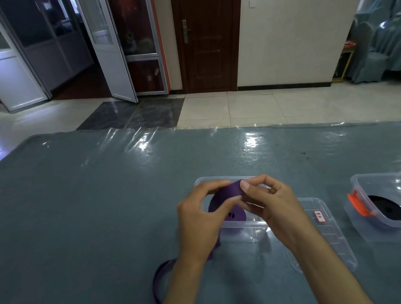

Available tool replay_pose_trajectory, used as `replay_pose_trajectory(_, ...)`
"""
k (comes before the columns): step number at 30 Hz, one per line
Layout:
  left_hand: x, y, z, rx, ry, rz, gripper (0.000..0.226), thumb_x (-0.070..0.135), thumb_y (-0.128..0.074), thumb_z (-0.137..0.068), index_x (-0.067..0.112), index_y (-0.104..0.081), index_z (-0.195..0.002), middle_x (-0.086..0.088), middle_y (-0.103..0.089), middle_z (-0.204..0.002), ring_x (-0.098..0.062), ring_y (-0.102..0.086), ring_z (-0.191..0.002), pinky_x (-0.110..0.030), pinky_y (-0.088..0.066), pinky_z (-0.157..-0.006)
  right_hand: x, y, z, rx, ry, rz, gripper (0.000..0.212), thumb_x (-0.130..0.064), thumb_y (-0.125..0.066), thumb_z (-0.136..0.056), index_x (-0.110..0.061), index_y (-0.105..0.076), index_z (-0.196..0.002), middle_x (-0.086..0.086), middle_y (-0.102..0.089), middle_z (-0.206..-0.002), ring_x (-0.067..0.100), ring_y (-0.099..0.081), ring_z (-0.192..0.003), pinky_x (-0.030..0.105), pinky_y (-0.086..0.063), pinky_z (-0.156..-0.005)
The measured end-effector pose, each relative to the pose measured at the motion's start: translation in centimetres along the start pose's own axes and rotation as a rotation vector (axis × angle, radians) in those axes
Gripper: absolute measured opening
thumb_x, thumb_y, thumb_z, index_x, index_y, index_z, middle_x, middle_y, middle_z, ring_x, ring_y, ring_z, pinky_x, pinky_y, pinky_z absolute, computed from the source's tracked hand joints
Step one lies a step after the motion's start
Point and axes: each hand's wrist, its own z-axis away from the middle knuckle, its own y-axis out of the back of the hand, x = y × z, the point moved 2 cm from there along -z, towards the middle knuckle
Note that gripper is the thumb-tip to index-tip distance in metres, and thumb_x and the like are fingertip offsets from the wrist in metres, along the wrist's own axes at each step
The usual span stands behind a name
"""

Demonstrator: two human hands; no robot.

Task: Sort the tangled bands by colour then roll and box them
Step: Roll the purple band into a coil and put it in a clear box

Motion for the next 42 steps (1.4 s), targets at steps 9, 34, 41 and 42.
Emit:
replay_pose_trajectory(9, -0.5, -1.1, 0.0, 0.103, 0.023, 0.113, 0.028, 0.017, -0.093, -0.079, 0.03, -0.081, -0.1, 0.014, -0.079, -0.102, -0.015, -0.075, -0.104, -0.021, -0.057, -0.091, 0.4, -1.6, 0.5, -0.053, 0.001, 0.2, 0.042, -0.033, -0.059, -0.104, 0.007, -0.072, -0.107, 0.024, -0.078, -0.102, 0.038, -0.076, -0.1, 0.03, -0.063, -0.083)
replay_pose_trajectory(34, -0.3, -0.8, -0.2, -0.195, 0.167, 0.263, 0.041, 0.037, -0.074, -0.094, 0.044, -0.07, -0.134, 0.003, -0.073, -0.123, -0.024, -0.069, -0.121, -0.044, -0.053, -0.108, -1.8, -0.7, 1.0, -0.106, 0.371, 0.352, 0.019, -0.012, -0.078, -0.092, -0.018, -0.079, -0.11, 0.009, -0.081, -0.098, 0.028, -0.08, -0.086, 0.039, -0.066, -0.08)
replay_pose_trajectory(41, 0.4, -0.5, -0.3, -0.043, 0.275, 0.515, 0.043, 0.03, -0.095, -0.075, 0.029, -0.079, -0.115, -0.006, -0.081, -0.109, -0.02, -0.078, -0.104, -0.021, -0.06, -0.087, -0.8, -0.7, 1.6, -0.096, 0.369, 0.215, 0.015, -0.009, -0.079, -0.09, -0.014, -0.072, -0.103, 0.012, -0.079, -0.101, 0.031, -0.08, -0.089, 0.037, -0.065, -0.081)
replay_pose_trajectory(42, 0.5, -0.4, -0.3, -0.038, 0.272, 0.521, 0.042, 0.034, -0.095, -0.073, 0.028, -0.081, -0.113, -0.007, -0.081, -0.11, -0.02, -0.078, -0.105, -0.021, -0.059, -0.087, -0.7, -0.8, 1.5, -0.088, 0.381, 0.199, 0.015, -0.006, -0.08, -0.087, -0.013, -0.072, -0.098, 0.01, -0.078, -0.104, 0.029, -0.079, -0.091, 0.035, -0.065, -0.081)
